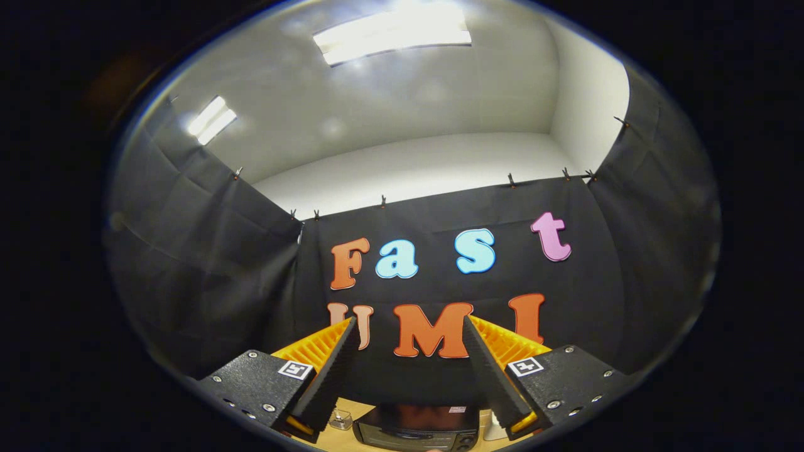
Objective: Open the toaster oven, put the food inside, and close the toaster oven door.
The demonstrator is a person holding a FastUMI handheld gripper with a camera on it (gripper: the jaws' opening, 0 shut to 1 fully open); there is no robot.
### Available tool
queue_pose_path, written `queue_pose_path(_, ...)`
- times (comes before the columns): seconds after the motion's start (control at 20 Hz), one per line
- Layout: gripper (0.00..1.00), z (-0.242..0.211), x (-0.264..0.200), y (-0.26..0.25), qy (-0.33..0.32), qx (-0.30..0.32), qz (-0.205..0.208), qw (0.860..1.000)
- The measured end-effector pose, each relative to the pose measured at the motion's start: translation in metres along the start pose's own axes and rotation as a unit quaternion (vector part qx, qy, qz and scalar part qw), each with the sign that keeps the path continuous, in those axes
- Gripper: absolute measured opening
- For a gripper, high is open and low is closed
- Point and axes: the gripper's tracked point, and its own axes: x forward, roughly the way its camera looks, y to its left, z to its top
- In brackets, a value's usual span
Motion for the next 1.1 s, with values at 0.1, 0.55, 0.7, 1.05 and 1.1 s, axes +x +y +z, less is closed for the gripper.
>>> queue_pose_path(0.1, 0.97, -0.023, 0.006, -0.001, 0.007, -0.001, -0.005, 1.000)
queue_pose_path(0.55, 0.97, -0.168, 0.030, 0.005, 0.100, -0.006, -0.012, 0.995)
queue_pose_path(0.7, 0.97, -0.219, 0.040, 0.006, 0.142, 0.006, -0.014, 0.990)
queue_pose_path(1.05, 0.97, -0.352, 0.050, 0.013, 0.223, 0.000, -0.011, 0.975)
queue_pose_path(1.1, 0.97, -0.370, 0.051, 0.010, 0.237, -0.001, -0.016, 0.971)
